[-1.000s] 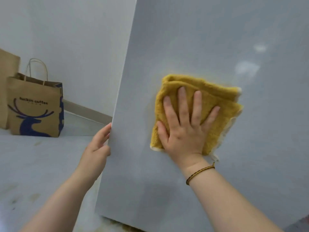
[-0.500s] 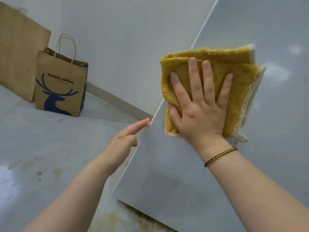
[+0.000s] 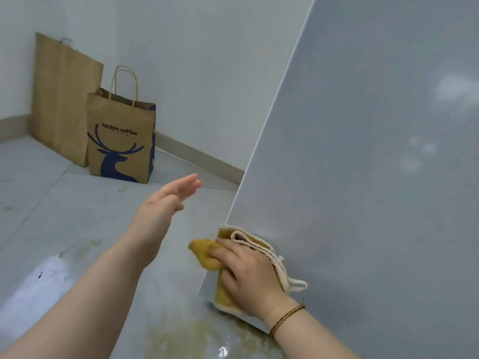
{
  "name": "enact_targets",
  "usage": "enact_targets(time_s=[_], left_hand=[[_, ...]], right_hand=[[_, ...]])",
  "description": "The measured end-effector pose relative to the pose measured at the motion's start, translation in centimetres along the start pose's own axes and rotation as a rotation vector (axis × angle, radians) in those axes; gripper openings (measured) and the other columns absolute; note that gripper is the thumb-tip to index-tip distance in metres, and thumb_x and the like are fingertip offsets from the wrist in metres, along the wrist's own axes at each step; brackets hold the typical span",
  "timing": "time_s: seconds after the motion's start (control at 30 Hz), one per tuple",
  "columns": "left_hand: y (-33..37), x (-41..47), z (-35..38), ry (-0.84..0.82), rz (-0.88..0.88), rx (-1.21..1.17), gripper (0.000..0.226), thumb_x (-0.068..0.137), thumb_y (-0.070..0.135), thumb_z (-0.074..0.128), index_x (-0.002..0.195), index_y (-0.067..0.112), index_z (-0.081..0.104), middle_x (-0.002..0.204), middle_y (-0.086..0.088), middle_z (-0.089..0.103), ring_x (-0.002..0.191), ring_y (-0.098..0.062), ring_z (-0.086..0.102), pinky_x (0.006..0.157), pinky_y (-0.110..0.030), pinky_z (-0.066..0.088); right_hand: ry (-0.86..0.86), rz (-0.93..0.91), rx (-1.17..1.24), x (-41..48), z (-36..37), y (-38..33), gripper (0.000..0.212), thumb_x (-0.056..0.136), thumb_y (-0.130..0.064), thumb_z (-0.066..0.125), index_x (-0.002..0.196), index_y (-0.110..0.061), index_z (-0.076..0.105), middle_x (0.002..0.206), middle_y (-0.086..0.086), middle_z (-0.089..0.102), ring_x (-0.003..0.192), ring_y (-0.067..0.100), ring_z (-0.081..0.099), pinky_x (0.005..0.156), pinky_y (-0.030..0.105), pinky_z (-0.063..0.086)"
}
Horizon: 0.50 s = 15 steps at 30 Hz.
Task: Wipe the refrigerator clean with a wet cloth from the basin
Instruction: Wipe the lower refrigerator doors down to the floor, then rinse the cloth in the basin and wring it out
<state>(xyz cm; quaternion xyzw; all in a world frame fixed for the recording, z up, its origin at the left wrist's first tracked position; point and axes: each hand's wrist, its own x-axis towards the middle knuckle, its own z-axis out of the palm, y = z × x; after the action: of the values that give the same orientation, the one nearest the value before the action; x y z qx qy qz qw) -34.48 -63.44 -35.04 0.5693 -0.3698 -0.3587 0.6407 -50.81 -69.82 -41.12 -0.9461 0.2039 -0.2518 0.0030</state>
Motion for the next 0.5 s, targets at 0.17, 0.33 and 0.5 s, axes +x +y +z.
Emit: enact_targets(time_s=[0.17, 0.33, 0.5], left_hand=[[1.8, -1.9, 0.2, -0.037, -0.047, 0.0, 0.034, 0.081, 0.009, 0.046, 0.105, 0.031, 0.057, 0.106, 0.017, 0.062, 0.106, 0.004, 0.051, 0.085, -0.014, 0.036], [9.8, -3.8, -1.1, -0.009, -0.158, -0.104, 0.071, 0.031, 0.067, 0.07, 0.099, 0.049, 0.06, 0.1, 0.033, 0.064, 0.094, 0.017, 0.055, 0.079, -0.014, 0.039], [24.0, -2.6, -3.5, 0.144, -0.086, -0.063, 0.019, 0.054, 0.052, 0.078, 0.07, 0.043, 0.072, 0.095, 0.024, 0.067, 0.081, 0.007, 0.061, 0.061, -0.011, 0.044]], right_hand=[[0.023, 0.623, 0.934, 3.4, -7.3, -1.8, 0.037, 0.087, 0.001, 0.046, 0.085, -0.034, 0.061, 0.078, -0.019, 0.063, 0.068, -0.01, 0.055, 0.066, 0.008, 0.044], [-0.131, 0.788, 1.56, 9.8, -14.7, -4.3, 0.027, 0.066, -0.017, 0.05, 0.085, -0.018, 0.069, 0.074, 0.006, 0.064, 0.064, 0.015, 0.058, 0.057, 0.023, 0.05], [-0.38, 0.816, 1.725, 19.4, -23.6, -8.0, 0.086, 0.053, -0.06, 0.077, 0.123, -0.015, 0.057, 0.122, 0.014, 0.061, 0.113, 0.031, 0.058, 0.098, 0.046, 0.045]])
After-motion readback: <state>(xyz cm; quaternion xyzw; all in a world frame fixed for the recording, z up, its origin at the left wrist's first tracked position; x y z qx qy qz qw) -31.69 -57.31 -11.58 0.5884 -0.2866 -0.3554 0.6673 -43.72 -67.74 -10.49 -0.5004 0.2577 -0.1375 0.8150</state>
